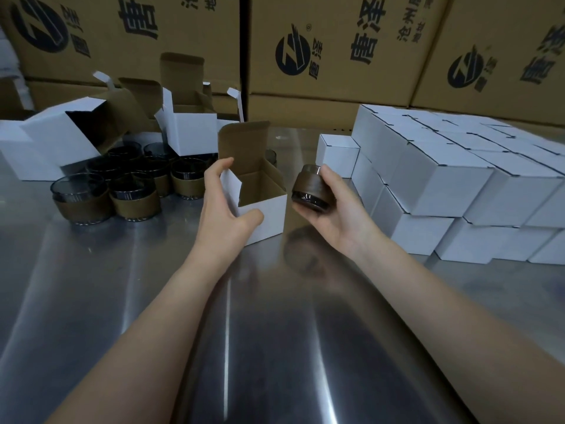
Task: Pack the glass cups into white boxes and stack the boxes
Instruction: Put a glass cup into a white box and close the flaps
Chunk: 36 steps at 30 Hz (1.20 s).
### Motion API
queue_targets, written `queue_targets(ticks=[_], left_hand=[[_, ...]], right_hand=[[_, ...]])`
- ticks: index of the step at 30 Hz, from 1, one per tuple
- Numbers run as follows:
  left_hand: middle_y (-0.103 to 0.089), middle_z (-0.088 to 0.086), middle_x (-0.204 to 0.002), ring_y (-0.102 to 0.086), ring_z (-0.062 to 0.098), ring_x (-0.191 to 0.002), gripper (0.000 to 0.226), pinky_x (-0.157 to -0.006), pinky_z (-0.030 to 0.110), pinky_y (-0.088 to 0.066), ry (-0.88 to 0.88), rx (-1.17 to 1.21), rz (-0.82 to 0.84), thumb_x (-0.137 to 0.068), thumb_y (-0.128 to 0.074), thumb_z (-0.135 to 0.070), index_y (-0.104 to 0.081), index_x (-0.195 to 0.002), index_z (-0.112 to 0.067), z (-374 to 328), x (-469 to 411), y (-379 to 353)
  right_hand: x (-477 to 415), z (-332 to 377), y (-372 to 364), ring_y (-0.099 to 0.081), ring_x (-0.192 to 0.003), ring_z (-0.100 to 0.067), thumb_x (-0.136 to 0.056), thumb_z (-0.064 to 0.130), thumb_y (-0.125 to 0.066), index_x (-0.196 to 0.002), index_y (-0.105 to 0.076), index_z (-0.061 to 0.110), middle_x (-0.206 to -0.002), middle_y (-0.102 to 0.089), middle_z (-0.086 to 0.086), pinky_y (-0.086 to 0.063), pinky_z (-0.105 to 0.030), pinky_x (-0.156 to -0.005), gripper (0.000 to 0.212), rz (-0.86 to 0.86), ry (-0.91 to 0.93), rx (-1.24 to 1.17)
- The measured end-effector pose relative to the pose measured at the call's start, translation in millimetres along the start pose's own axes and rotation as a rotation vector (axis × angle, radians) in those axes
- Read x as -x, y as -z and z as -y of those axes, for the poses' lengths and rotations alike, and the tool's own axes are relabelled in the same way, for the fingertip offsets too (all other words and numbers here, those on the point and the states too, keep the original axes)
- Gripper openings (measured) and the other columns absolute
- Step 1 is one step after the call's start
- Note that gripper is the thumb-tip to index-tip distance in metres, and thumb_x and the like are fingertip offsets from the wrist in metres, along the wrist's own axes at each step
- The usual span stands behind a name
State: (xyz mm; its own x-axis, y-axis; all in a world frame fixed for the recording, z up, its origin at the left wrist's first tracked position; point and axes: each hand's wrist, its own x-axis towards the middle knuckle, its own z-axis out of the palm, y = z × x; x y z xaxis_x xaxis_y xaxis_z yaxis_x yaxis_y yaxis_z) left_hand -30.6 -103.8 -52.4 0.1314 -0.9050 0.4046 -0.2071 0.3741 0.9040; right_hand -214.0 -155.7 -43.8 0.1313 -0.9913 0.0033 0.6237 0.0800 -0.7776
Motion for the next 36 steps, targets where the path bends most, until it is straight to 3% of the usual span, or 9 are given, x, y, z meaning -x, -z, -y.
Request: queue_targets(ticks=[2, 5, 9, 13, 18, 24, 27, 30, 36], left_hand=[[-0.037, -0.01, -0.142, -0.047, -0.01, -0.116, 0.082, -0.09, 0.016, -0.044, 0.012, 0.032, 0.027, -0.065, -0.058, -0.015, -0.029, -0.141, -0.033, 0.5, -0.1, 0.0], [-0.036, -0.003, -0.148, -0.046, 0.014, -0.13, 0.08, -0.101, 0.032, -0.047, 0.022, 0.052, 0.061, -0.067, -0.061, -0.016, -0.029, -0.136, -0.041, 1.4, -0.8, 0.0], [-0.036, -0.003, -0.15, -0.042, 0.017, -0.137, 0.08, -0.111, 0.044, -0.041, 0.003, 0.06, 0.079, -0.071, -0.071, -0.022, -0.029, -0.137, -0.038, 3.5, -0.8, -1.3], [-0.035, -0.005, -0.15, -0.038, 0.019, -0.14, 0.081, -0.112, 0.048, -0.039, 0.003, 0.042, 0.068, -0.07, -0.076, -0.026, -0.03, -0.136, -0.041, 6.4, -2.0, -2.5], [-0.037, -0.003, -0.15, -0.04, 0.023, -0.139, 0.079, -0.11, 0.05, -0.041, -0.003, 0.021, 0.06, -0.069, -0.077, -0.03, -0.03, -0.129, -0.051, 6.3, -3.5, -0.9], [-0.04, -0.006, -0.146, -0.047, 0.02, -0.133, 0.077, -0.107, 0.048, -0.045, -0.025, 0.009, 0.055, -0.07, -0.08, -0.027, -0.031, -0.121, -0.056, 6.1, -3.7, -1.1], [-0.043, -0.006, -0.143, -0.051, 0.016, -0.128, 0.081, -0.106, 0.047, -0.047, -0.045, 0.011, 0.077, -0.07, -0.082, -0.023, -0.031, -0.128, -0.046, 6.8, -4.1, -2.2], [-0.048, -0.01, -0.135, -0.056, 0.009, -0.121, 0.081, -0.103, 0.041, -0.05, -0.068, 0.003, 0.101, -0.066, -0.082, -0.028, -0.032, -0.128, -0.043, 5.9, -3.4, -5.4], [-0.054, -0.029, -0.119, -0.054, -0.007, -0.114, 0.084, -0.087, 0.008, -0.046, -0.09, 0.008, 0.152, -0.068, -0.084, -0.025, -0.031, -0.132, -0.038, 6.4, -2.3, -12.0]], right_hand=[[0.8, -0.2, 1.4, -0.07, -0.095, -0.028, -0.086, 0.022, -0.072, -0.112, -0.06, 0.007, -0.107, -0.067, -0.014, -0.057, -0.046, -0.081, 0.033, 0.017, 0.012, 0.028], [0.8, 0.9, 2.3, -0.066, -0.106, -0.032, -0.084, 0.019, -0.074, -0.119, -0.058, 0.003, -0.114, -0.065, -0.018, -0.056, -0.049, -0.087, 0.042, 0.02, 0.012, 0.032], [0.1, 3.8, 6.3, -0.067, -0.101, -0.028, -0.081, 0.025, -0.076, -0.111, -0.063, 0.01, -0.108, -0.067, -0.013, -0.056, -0.046, -0.089, 0.036, 0.004, -0.006, 0.129], [0.7, 7.4, 8.1, -0.067, -0.095, -0.019, -0.083, 0.035, -0.073, -0.101, -0.067, 0.022, -0.1, -0.07, -0.002, -0.055, -0.032, -0.077, 0.023, -0.011, -0.002, 0.256], [5.5, 13.1, -0.7, -0.064, -0.097, -0.016, -0.078, 0.033, -0.072, -0.104, -0.07, 0.018, -0.1, -0.07, 0.0, -0.048, -0.026, -0.081, 0.03, -0.024, 0.157, 0.339], [23.8, 25.7, -21.9, -0.061, -0.109, -0.02, -0.077, 0.019, -0.074, -0.122, -0.058, 0.007, -0.118, -0.062, -0.012, -0.052, -0.028, -0.089, 0.048, 0.086, 0.322, 0.286], [32.5, 29.3, -29.2, -0.054, -0.124, -0.03, -0.076, 0.017, -0.07, -0.119, -0.057, 0.016, -0.126, -0.059, -0.014, -0.043, -0.042, -0.107, 0.045, 0.119, 0.386, 0.373], [39.2, 30.7, -35.5, -0.054, -0.122, -0.032, -0.073, 0.02, -0.075, -0.118, -0.057, 0.018, -0.122, -0.06, -0.013, -0.042, -0.05, -0.107, 0.048, 0.169, 0.467, 0.473], [47.6, 29.4, -41.9, -0.063, -0.109, -0.006, -0.079, 0.026, -0.071, -0.12, -0.057, 0.022, -0.109, -0.068, 0.017, -0.049, -0.022, -0.091, 0.044, 0.255, 0.591, 0.742]])
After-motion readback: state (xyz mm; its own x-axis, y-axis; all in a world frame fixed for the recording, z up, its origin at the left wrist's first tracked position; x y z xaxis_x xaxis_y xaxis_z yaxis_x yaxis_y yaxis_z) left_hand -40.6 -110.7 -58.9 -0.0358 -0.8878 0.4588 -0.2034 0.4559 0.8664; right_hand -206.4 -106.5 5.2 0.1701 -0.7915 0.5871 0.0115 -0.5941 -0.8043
